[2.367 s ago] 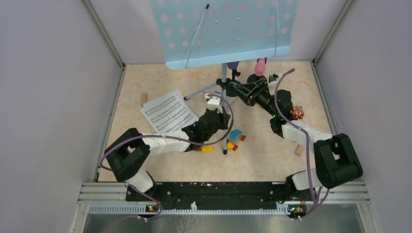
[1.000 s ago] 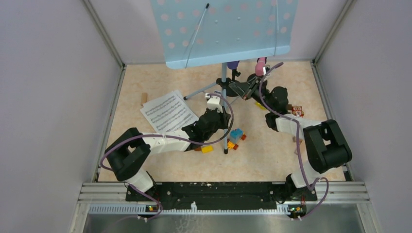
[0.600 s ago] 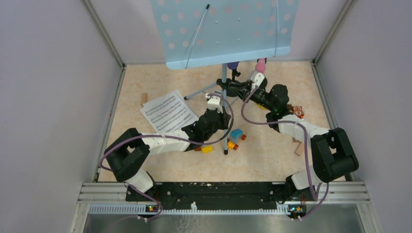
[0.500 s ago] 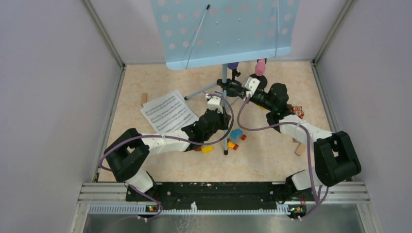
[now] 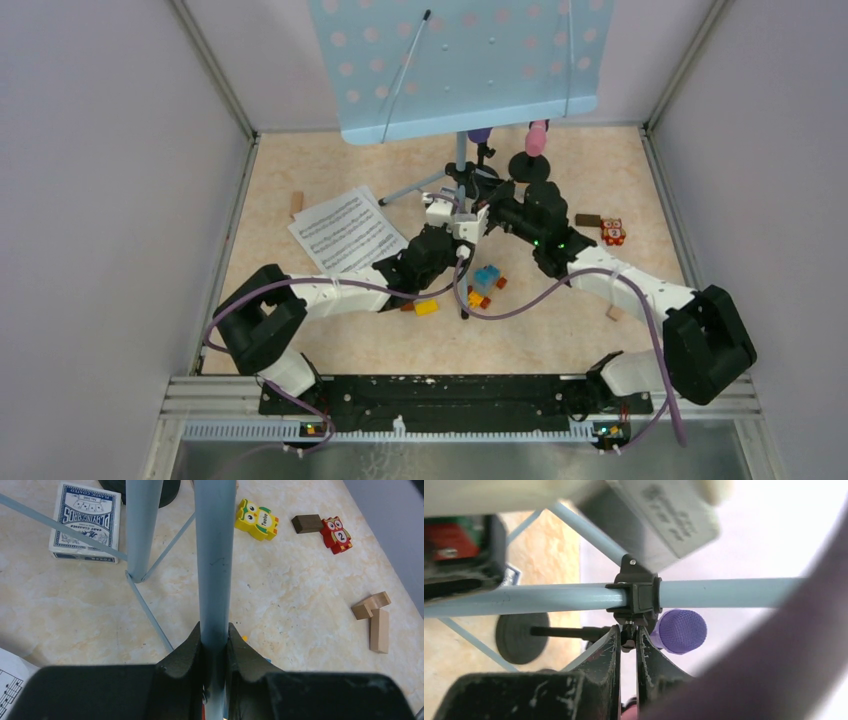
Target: Pack up the instrument practice props
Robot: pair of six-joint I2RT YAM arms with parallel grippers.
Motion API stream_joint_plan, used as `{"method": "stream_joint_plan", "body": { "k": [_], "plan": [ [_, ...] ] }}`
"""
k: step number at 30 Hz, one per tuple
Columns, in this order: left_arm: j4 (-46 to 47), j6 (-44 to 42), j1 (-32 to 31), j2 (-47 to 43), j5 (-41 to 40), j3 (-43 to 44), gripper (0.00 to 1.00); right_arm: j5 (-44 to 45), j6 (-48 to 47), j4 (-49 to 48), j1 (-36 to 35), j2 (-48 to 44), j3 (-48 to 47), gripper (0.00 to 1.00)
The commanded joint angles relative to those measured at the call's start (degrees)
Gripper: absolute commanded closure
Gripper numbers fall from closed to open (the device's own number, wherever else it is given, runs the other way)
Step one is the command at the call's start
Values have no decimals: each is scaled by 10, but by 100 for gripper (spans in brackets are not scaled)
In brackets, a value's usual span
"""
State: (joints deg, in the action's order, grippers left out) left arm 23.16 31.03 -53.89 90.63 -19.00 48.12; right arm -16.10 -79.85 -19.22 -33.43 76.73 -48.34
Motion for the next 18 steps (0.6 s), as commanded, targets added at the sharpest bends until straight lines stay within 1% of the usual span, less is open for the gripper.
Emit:
{"method": "stream_joint_plan", "body": {
  "k": [1, 3, 4, 5, 6, 7, 8, 9, 10, 11, 13, 16, 18],
  "plan": [
    [-86, 19, -2, 10, 22, -34, 100, 63, -110, 9, -15, -16, 56, 100],
    [-83, 21, -2, 11, 22, -35, 100, 61, -96, -32, -16, -30, 69, 100],
    [-83, 21, -2, 12, 22, -36, 100, 57, -68, -48, -16, -36, 71, 96],
    [-84, 22, -2, 11, 21, -35, 100, 53, -33, -56, -15, -43, 67, 89],
    [-85, 22, -2, 10, 21, -36, 100, 52, 16, -60, -15, -48, 60, 81],
    [-85, 22, -2, 10, 21, -35, 100, 56, 66, -65, -16, -52, 51, 65],
    [-86, 22, -2, 9, 19, -36, 100, 61, 115, -72, -15, -61, 45, 45],
    [-87, 21, -2, 7, 17, -36, 100, 68, 168, -89, -15, -72, 44, 32],
    [-88, 20, -2, 5, 15, -36, 100, 77, 223, -120, -15, -84, 54, 24],
    [-89, 18, -2, 5, 13, -35, 100, 90, 275, -160, -15, -98, 69, 20],
    [-94, 15, -2, 1, 10, -34, 100, 113, 363, -230, -12, -126, 107, 17],
    [-99, 12, -1, -4, 5, -33, 100, 175, 509, -280, -5, -165, 161, 15],
    [-100, 11, -1, -6, 3, -34, 100, 227, 624, -281, 8, -188, 186, 12]
  ]
}}
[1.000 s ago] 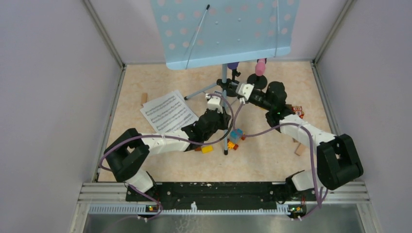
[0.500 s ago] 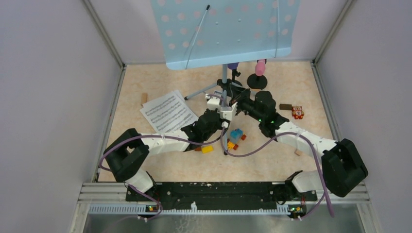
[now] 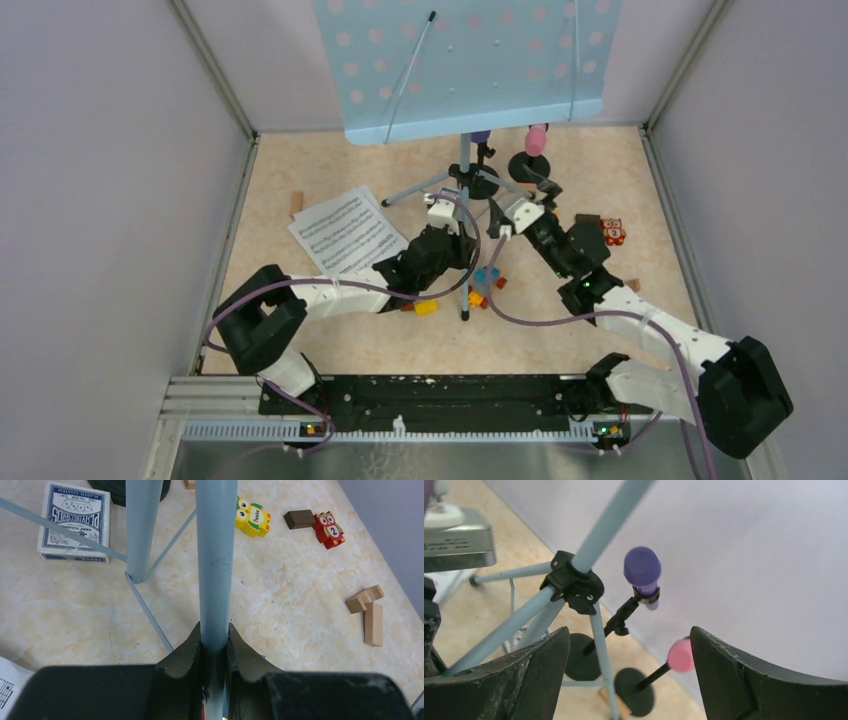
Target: Pack up the instrument practice props
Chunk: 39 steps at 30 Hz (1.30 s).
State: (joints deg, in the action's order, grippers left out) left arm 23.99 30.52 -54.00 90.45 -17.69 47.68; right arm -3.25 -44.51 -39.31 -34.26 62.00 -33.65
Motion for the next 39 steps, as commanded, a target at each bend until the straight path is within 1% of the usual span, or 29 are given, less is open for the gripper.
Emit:
{"method": "stream_joint_plan", "body": {
  "k": [1, 4, 5, 6, 8, 9, 11, 13, 15, 16, 19, 21, 23, 25, 30, 37, 39],
  "plan": [
    [-110, 16, 0, -5, -9, -29, 100, 117, 334, -62, 28, -51, 45, 11],
    [-110, 14, 0, -6, -3, -31, 100, 210, 522, 25, 42, -71, 46, 15],
    [-111, 15, 0, -5, -2, -31, 100, 247, 606, 74, 44, -76, 37, 16],
    [-111, 16, 0, -5, -1, -32, 100, 258, 677, 129, 52, -75, 22, 17],
    [-110, 20, 0, -4, 2, -34, 100, 239, 796, 239, 76, -64, -18, 18],
    [-109, 21, 0, -3, 4, -35, 100, 208, 849, 266, 91, -57, -26, 18],
    [-109, 22, 0, -3, 7, -36, 100, 115, 959, 274, 131, -37, -22, 20],
    [-110, 20, 0, -1, 12, -34, 100, 3, 1062, 225, 164, -6, -6, 26],
    [-113, 17, 0, -3, 13, -33, 100, -74, 1156, 148, 181, 31, 7, 31],
    [-114, 16, -1, -3, 13, -34, 100, -100, 1198, 107, 183, 50, 13, 32],
    [-116, 10, 0, -9, 13, -36, 100, -160, 1322, -58, 184, 114, 22, 36],
    [-115, 9, -1, -10, 12, -38, 100, -176, 1391, -150, 184, 148, 24, 36],
    [-115, 9, -1, -11, 12, -38, 100, -183, 1443, -228, 183, 177, 19, 36],
    [-114, 10, 0, -8, 14, -38, 100, -185, 1474, -273, 180, 199, 9, 36],
    [-111, 13, 0, -4, 21, -37, 100, -190, 1489, -288, 158, 242, -22, 38],
    [-111, 10, 0, -4, 27, -33, 100, -188, 1520, -354, 132, 304, -41, 57],
    [-111, 9, -1, -4, 27, -33, 100, -191, 1527, -373, 127, 317, -46, 66]
  ]
}}
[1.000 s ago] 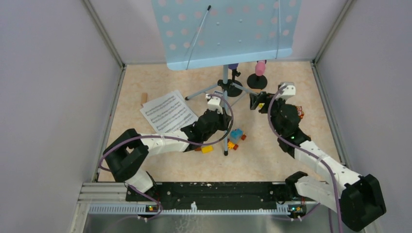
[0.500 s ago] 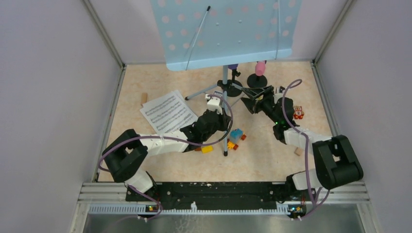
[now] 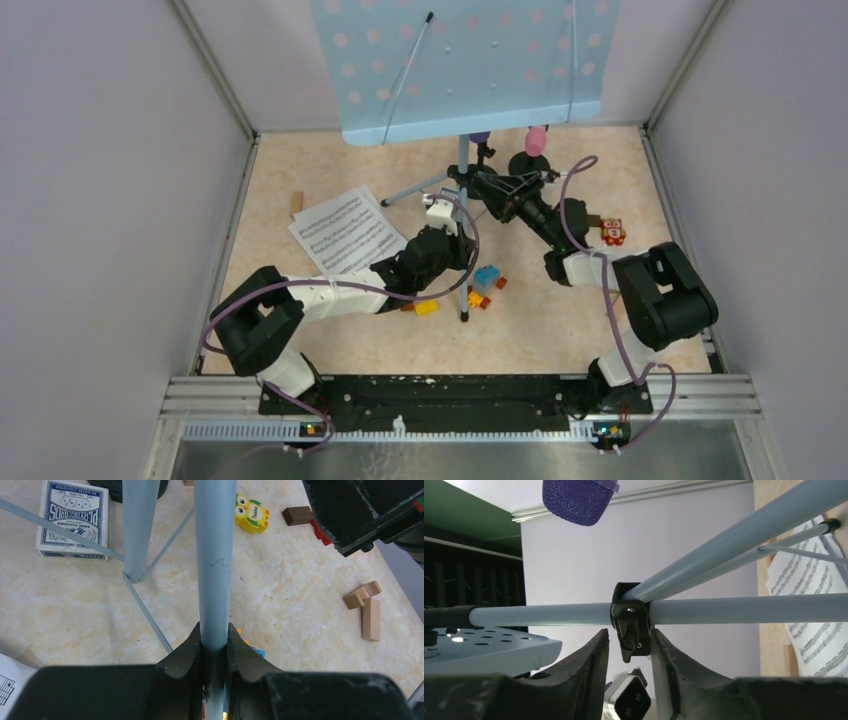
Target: Pack up the instrument practice props
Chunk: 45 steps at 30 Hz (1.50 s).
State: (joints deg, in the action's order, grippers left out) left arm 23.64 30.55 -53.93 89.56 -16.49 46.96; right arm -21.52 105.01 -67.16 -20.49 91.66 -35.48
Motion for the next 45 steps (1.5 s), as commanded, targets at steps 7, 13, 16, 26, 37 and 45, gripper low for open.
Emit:
{"method": "stream_joint_plan", "body": {
  "k": [7, 13, 16, 26, 37, 45],
  "plan": [
    [-109, 10, -1, 5, 15, -27, 100, -7, 7, -104, -14, 28, -21, 99],
    [-112, 6, -1, 0, 16, -34, 100, -9, -126, -100, -13, 21, -37, 100],
    [-111, -7, -1, -9, 19, -42, 100, -10, -267, -108, -17, 2, -43, 100],
    [-104, -23, -1, -34, 29, -62, 100, -74, -913, -97, -129, -96, -27, 100],
    [-108, -24, 0, -41, 31, -71, 100, -189, -1412, 225, -135, -175, -53, 100],
    [-126, -30, -1, -44, 24, -71, 100, -94, -1668, 475, -140, -207, -76, 100]
  ]
}}
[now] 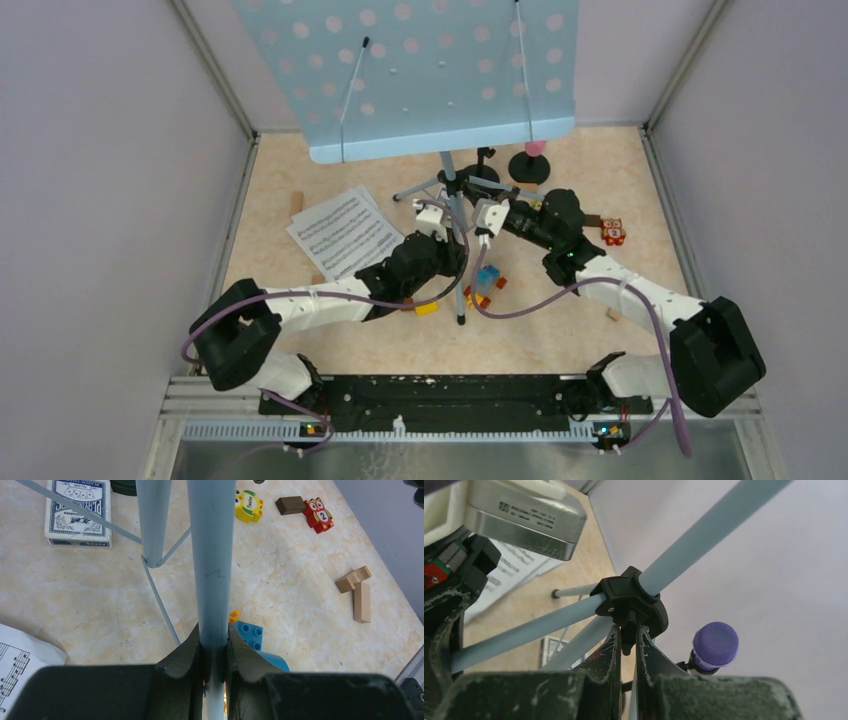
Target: Pack up the instrument practice props
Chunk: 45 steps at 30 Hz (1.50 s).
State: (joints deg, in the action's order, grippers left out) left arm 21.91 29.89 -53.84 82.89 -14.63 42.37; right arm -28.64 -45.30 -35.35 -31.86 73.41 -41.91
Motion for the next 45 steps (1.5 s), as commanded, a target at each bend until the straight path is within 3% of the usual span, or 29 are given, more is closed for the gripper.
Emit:
{"method": "stream_joint_plan", "body": {
  "k": [1, 6, 11, 15, 18, 19, 21, 22, 24, 29, 31, 35, 38, 41, 45],
  "plan": [
    [-114, -25, -1, 22, 4, -24, 100, -3, -193, 185, -27, -26, -12, 100],
    [-138, -35, -1, 12, -9, -24, 100, 114, -303, 282, -36, -27, -4, 100],
    [-162, -40, -1, -10, -38, -32, 100, 179, -354, 307, -36, -40, 27, 100],
    [-169, -40, -1, -29, -45, -42, 100, 213, -364, 301, -39, -48, 40, 100],
    [-171, -40, -1, -36, -49, -48, 100, 214, -309, 241, -39, -61, 52, 98],
    [-172, -40, 0, -37, -49, -48, 100, 214, -274, 211, -39, -68, 55, 88],
    [-175, -40, 0, -37, -49, -49, 100, 211, -191, 158, -39, -87, 60, 59],
    [-177, -40, 0, -37, -49, -48, 100, 210, -146, 136, -39, -97, 62, 37],
    [-178, -41, -1, -35, -48, -48, 100, 209, -56, 89, -39, -119, 72, 21],
    [-181, -41, -1, -34, -47, -49, 100, 278, 251, -63, -39, -189, 144, 14],
    [-180, -39, -1, -34, -47, -50, 100, 335, 397, -79, -38, -221, 168, 13],
    [-178, -38, -1, -30, -42, -49, 100, 397, 672, -55, -38, -254, 188, 18],
    [-177, -37, -1, -26, -39, -47, 100, 456, 872, 44, -35, -262, 164, 19],
    [-178, -35, -1, -24, -41, -46, 100, 463, 1021, 100, -31, -250, 136, 24],
    [-181, -39, -1, -28, -44, -47, 100, 439, 1167, 74, -24, -226, 130, 32]
  ]
}}
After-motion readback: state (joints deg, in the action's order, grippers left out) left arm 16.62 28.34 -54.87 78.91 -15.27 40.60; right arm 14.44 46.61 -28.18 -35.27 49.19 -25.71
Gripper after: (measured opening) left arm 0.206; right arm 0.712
